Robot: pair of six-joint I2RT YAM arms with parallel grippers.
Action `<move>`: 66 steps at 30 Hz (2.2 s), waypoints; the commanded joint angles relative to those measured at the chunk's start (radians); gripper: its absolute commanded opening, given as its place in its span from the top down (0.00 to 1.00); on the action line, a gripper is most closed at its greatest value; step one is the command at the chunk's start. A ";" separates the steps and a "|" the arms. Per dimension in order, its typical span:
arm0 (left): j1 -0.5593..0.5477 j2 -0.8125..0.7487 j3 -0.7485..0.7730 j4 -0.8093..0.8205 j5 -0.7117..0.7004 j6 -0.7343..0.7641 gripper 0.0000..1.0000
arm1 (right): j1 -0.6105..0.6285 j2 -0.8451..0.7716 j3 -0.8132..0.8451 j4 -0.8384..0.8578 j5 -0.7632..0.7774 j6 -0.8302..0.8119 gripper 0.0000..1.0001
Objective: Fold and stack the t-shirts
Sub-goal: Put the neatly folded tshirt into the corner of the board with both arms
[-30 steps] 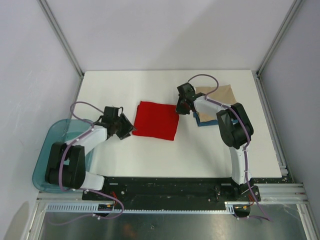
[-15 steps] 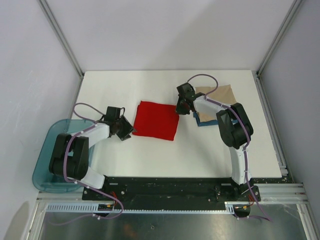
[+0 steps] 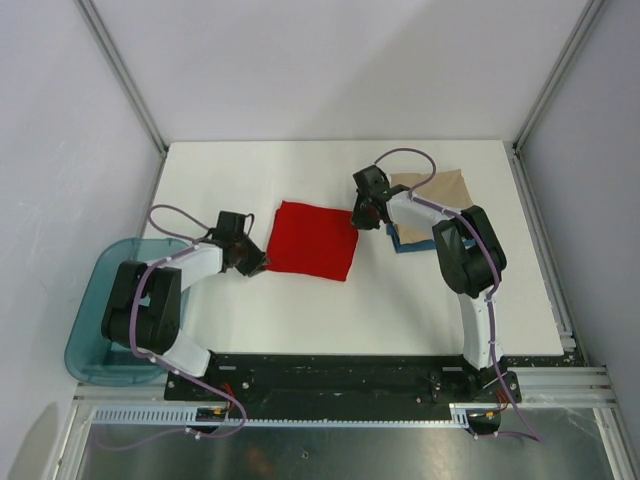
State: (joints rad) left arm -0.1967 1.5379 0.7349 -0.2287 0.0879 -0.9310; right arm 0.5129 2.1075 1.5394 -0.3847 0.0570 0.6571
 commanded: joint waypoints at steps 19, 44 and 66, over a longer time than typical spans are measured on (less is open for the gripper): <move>-0.070 -0.124 0.203 -0.097 -0.042 0.110 1.00 | 0.115 -0.212 0.088 -0.053 0.186 -0.126 1.00; -0.339 0.014 0.557 -0.110 -0.080 0.048 1.00 | -0.071 -0.355 0.149 -0.087 0.247 -0.244 1.00; -0.580 0.584 1.261 -0.117 -0.097 -0.005 1.00 | -0.456 -0.269 0.242 -0.011 0.075 -0.250 1.00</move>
State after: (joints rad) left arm -0.7536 2.0636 1.8763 -0.3618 -0.0044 -0.9173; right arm 0.0925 1.8011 1.6951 -0.4728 0.1829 0.4065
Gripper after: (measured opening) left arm 0.012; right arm 0.038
